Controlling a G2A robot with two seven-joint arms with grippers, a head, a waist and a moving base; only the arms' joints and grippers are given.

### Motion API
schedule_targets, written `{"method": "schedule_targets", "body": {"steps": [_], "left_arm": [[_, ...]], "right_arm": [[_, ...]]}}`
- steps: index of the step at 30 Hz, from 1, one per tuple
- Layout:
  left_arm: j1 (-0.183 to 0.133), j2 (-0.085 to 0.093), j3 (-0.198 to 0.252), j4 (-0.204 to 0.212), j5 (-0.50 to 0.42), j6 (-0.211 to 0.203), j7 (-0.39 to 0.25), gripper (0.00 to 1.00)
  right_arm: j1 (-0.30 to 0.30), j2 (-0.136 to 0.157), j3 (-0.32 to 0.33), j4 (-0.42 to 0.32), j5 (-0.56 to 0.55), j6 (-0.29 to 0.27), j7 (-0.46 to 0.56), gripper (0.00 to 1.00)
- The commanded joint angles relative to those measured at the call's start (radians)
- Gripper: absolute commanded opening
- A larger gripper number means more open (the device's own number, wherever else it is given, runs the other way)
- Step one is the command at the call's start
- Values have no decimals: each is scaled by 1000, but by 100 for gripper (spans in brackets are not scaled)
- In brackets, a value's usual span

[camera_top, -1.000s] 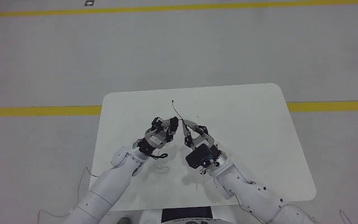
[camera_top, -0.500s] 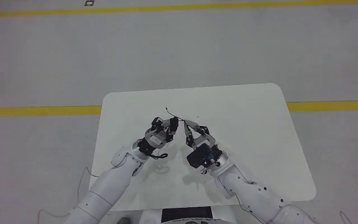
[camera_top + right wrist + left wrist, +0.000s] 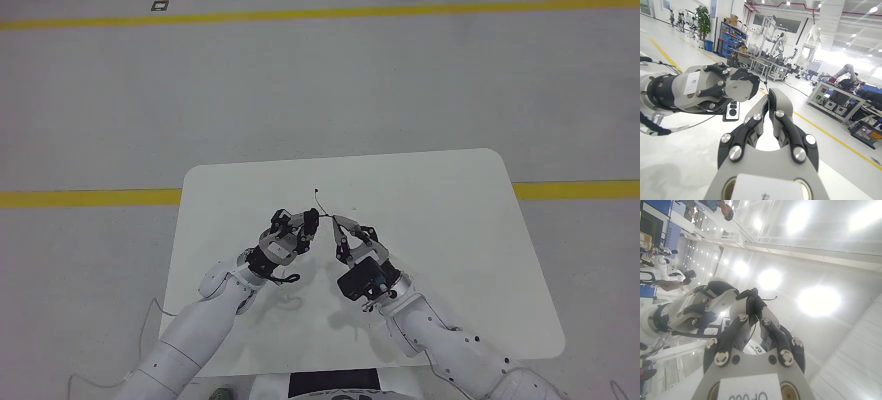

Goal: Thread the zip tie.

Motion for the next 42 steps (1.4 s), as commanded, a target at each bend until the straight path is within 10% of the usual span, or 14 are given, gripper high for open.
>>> {"method": "schedule_targets", "body": {"steps": [1,42], "left_arm": [[0,0,0,0,0,0,0,0],[0,0,0,0,0,0,0,0]], "right_arm": [[-4,1,6,0,0,0,0,0],[-71,20,100,-4,0,0,-6,0]]}}
